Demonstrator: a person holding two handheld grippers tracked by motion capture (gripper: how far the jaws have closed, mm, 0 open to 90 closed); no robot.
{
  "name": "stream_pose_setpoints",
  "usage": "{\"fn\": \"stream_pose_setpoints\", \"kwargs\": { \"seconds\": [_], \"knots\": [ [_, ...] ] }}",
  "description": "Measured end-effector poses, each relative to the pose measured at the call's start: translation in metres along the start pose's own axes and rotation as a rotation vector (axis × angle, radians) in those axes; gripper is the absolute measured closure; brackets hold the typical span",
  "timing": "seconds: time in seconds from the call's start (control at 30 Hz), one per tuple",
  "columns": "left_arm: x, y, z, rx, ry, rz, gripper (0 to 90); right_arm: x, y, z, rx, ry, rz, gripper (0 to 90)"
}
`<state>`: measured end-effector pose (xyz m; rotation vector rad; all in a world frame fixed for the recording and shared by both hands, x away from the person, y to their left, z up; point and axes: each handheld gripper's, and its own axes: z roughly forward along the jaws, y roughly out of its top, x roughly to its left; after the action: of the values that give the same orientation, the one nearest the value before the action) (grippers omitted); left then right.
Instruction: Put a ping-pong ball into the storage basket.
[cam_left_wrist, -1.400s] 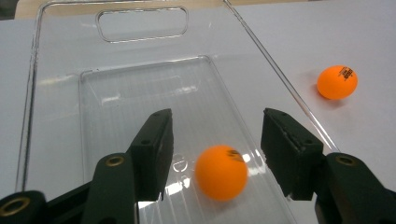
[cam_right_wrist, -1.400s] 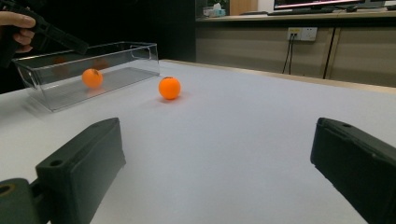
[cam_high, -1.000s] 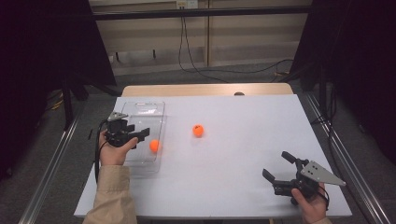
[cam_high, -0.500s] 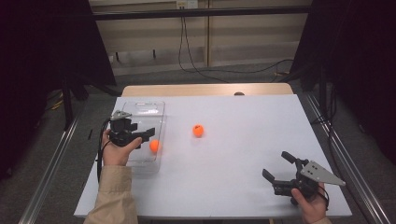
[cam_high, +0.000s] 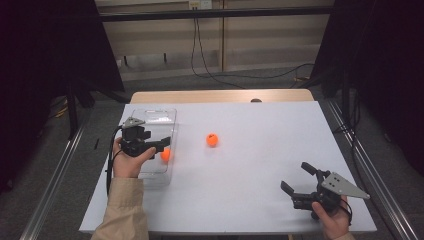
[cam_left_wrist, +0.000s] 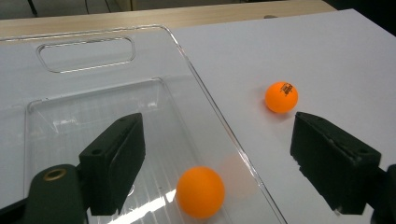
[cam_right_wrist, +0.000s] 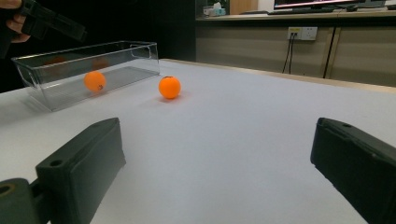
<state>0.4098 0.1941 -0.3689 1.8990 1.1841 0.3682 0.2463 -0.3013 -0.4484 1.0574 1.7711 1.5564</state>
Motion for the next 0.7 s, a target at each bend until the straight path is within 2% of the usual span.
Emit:
{"fn": "stream_pose_setpoints", "kwargs": {
  "seconds": [0.33,0.7],
  "knots": [
    [-0.006,0.001,0.002,-0.004,-0.017,0.0,15.8,0.0,0.0,0.0,0.001,0.0,0.001,2.1],
    [-0.014,0.004,0.004,-0.007,-0.04,0.02,13.7,0.0,0.0,0.0,-0.001,-0.002,0.004,2.1]
  ]
}}
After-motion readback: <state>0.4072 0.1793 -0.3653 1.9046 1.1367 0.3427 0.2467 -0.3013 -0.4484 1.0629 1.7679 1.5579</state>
